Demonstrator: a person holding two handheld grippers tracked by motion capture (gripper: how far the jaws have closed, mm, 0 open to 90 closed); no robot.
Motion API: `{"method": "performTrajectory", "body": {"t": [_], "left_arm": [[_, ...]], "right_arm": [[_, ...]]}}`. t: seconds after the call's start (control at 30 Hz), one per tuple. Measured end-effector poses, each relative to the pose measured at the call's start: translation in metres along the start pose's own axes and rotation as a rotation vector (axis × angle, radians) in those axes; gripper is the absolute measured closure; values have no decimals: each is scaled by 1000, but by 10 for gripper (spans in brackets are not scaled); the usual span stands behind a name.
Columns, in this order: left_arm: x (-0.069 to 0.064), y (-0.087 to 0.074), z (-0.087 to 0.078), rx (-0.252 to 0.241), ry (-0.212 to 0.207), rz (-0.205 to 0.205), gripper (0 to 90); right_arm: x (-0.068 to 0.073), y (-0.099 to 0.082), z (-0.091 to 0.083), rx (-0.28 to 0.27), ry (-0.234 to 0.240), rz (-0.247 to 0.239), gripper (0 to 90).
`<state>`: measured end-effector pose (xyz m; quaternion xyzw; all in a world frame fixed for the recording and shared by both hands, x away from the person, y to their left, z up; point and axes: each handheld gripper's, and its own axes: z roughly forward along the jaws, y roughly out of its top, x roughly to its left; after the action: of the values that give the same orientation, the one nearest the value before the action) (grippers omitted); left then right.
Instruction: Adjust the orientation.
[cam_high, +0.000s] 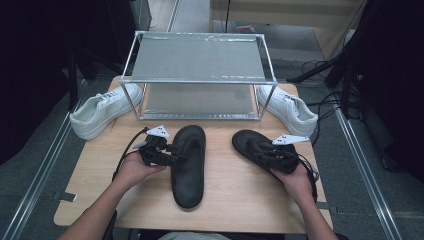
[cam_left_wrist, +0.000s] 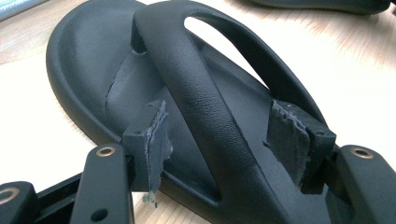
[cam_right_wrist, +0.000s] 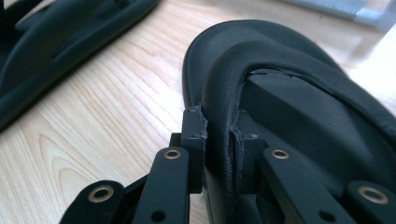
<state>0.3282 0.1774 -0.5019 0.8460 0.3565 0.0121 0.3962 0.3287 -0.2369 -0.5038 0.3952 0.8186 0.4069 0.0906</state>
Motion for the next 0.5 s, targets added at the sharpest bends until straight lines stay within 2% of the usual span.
{"method": "performTrajectory", "body": {"t": [0.07,0.13,0.23,0.33,0.5], "left_arm": [[0,0,-1,8,5,-5,391],[0,-1,-1,10,8,-7,391],[0,-2,-4,24,20,-5,390],[0,-3,-5,33,32,-6,390],[0,-12,-13,8,42,-16,388]], "right_arm": [[1,3,-2,-6,-12,4,789],[2,5,-1,7,-24,29,792],[4,8,0,16,-24,39,791],[9,13,2,7,-18,31,791],[19,22,6,-5,-9,19,788]]}}
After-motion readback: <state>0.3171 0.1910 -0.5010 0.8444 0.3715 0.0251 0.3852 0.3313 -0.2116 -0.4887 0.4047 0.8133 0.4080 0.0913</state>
